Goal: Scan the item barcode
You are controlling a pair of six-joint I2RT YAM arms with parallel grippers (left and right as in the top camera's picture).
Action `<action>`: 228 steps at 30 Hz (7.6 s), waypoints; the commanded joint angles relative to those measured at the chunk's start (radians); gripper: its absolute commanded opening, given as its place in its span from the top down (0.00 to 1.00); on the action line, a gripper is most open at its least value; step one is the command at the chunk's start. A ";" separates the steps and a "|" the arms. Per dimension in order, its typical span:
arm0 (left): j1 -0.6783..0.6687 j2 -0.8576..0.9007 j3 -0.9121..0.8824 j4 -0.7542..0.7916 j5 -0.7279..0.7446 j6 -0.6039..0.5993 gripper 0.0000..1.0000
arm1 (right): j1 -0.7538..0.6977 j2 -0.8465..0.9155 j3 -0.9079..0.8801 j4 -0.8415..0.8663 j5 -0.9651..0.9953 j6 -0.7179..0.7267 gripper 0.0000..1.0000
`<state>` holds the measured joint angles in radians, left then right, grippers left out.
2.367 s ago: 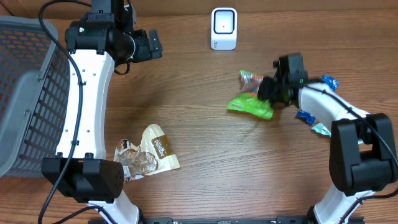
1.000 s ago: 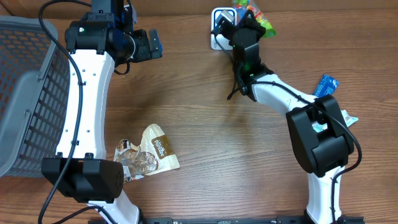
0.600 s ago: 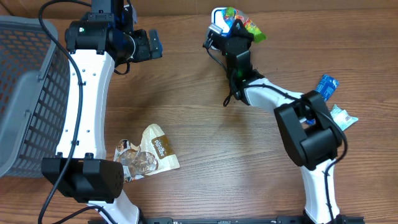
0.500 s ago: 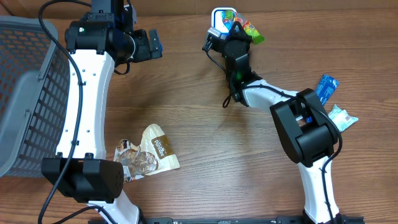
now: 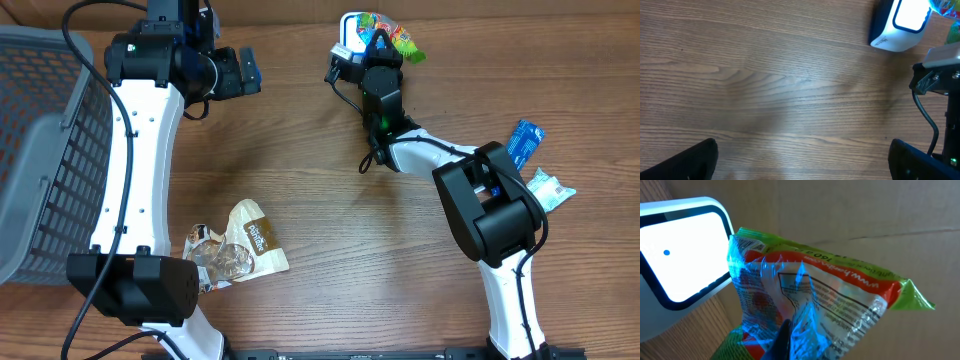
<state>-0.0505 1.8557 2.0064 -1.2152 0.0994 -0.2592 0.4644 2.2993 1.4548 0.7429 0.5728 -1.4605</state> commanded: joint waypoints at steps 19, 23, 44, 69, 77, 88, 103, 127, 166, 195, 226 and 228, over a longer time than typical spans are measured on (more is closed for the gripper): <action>-0.004 0.002 0.014 0.000 -0.006 -0.010 0.00 | 0.125 -0.542 0.019 -0.639 0.164 0.789 0.96; -0.004 0.002 0.014 0.000 -0.006 -0.010 0.00 | 0.095 -0.814 0.019 -1.097 0.048 1.321 0.96; -0.004 0.002 0.014 0.000 -0.006 -0.010 0.00 | -0.760 -1.090 -0.080 -1.831 -0.649 1.823 0.96; -0.004 0.002 0.014 0.000 -0.006 -0.010 0.00 | -0.964 -0.667 -0.005 -1.809 -1.117 1.649 0.38; -0.004 0.002 0.014 0.000 -0.006 -0.010 0.00 | -0.724 -0.734 0.087 -1.847 -1.249 1.612 0.29; -0.004 0.002 0.014 0.000 -0.006 -0.010 0.00 | -0.219 -0.689 -0.107 -1.630 -1.244 1.671 0.25; -0.004 0.002 0.014 0.000 0.011 -0.010 0.00 | 0.187 -0.442 -0.203 -1.165 -1.288 1.800 0.24; 0.302 -0.003 0.221 -0.232 0.111 -0.146 0.00 | 0.428 -0.232 -0.176 -0.842 -1.016 1.771 0.67; 0.299 -0.003 0.221 -0.232 0.107 -0.145 0.00 | -0.016 -0.409 0.045 -1.919 -0.780 1.426 0.18; 0.299 -0.003 0.221 -0.232 0.107 -0.145 0.00 | 0.064 -0.114 0.146 -1.829 -1.062 0.999 0.22; 0.299 -0.003 0.221 -0.232 0.107 -0.145 0.00 | -0.252 -0.571 0.212 -1.769 -1.667 0.853 0.96; 0.299 -0.003 0.221 -0.232 0.107 -0.145 0.00 | -0.253 -0.601 0.212 -1.753 -1.675 0.854 0.96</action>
<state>0.2550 1.8557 2.2074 -1.4460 0.1986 -0.3908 0.2092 1.7542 1.6497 -1.0264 -0.9966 -0.5194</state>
